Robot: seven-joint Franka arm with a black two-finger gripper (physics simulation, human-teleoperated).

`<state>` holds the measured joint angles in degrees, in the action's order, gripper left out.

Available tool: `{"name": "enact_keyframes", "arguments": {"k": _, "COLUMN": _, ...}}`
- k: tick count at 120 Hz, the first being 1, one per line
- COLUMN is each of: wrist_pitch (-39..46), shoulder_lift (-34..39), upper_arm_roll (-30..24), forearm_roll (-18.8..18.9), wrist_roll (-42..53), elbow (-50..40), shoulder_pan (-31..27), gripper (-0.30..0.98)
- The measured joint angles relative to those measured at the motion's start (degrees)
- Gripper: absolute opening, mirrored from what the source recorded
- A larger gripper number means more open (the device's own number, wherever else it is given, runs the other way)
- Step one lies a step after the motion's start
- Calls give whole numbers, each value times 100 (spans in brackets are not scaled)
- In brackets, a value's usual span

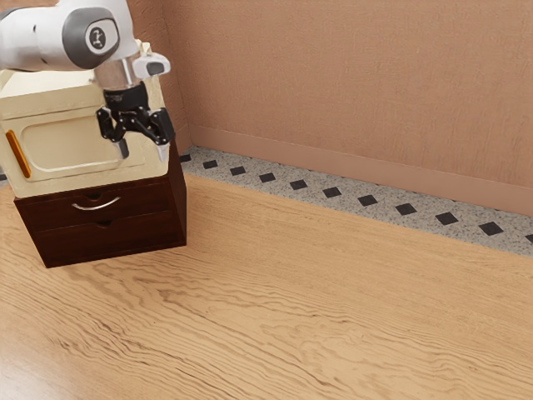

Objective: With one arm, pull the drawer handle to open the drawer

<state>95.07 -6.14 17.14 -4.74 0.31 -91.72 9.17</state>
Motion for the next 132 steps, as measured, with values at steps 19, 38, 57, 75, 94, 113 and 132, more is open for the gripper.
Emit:
{"name": "enact_keyframes", "arguments": {"k": 19, "wrist_pitch": 249, "shoulder_lift": 26, "upper_arm_roll": -4, "forearm_roll": 8, "wrist_roll": 5, "elbow": 41, "shoulder_pan": 57, "gripper": 69}}
{"name": "enact_keyframes", "arguments": {"k": 38, "wrist_pitch": 313, "shoulder_lift": 247, "upper_arm_roll": 9, "forearm_roll": 125, "wrist_roll": 10, "elbow": -235, "shoulder_pan": 172, "gripper": 69}}
{"name": "enact_keyframes", "arguments": {"k": 57, "wrist_pitch": 450, "shoulder_lift": 1234, "upper_arm_roll": 44, "forearm_roll": 504, "wrist_roll": 354, "elbow": -1625, "shoulder_pan": 408, "gripper": 69}}
{"name": "enact_keyframes", "arguments": {"k": 75, "wrist_pitch": 1065, "shoulder_lift": 1856, "upper_arm_roll": 208, "forearm_roll": 827, "wrist_roll": 1235, "elbow": -3012, "shoulder_pan": 335, "gripper": 69}}
{"name": "enact_keyframes", "arguments": {"k": 94, "wrist_pitch": 1752, "shoulder_lift": 2231, "upper_arm_roll": 507, "forearm_roll": 1223, "wrist_roll": 2113, "elbow": -3837, "shoulder_pan": 311, "gripper": 69}}
{"name": "enact_keyframes", "arguments": {"k": 113, "wrist_pitch": 2706, "shoulder_lift": 2338, "upper_arm_roll": 792, "forearm_roll": 1480, "wrist_roll": 2969, "elbow": -4265, "shoulder_pan": 305, "gripper": 69}}
{"name": "enact_keyframes", "arguments": {"k": 132, "wrist_pitch": 3554, "shoulder_lift": 2261, "upper_arm_roll": 1055, "forearm_roll": 1763, "wrist_roll": 3765, "elbow": -4418, "shoulder_pan": 298, "gripper": 69}}
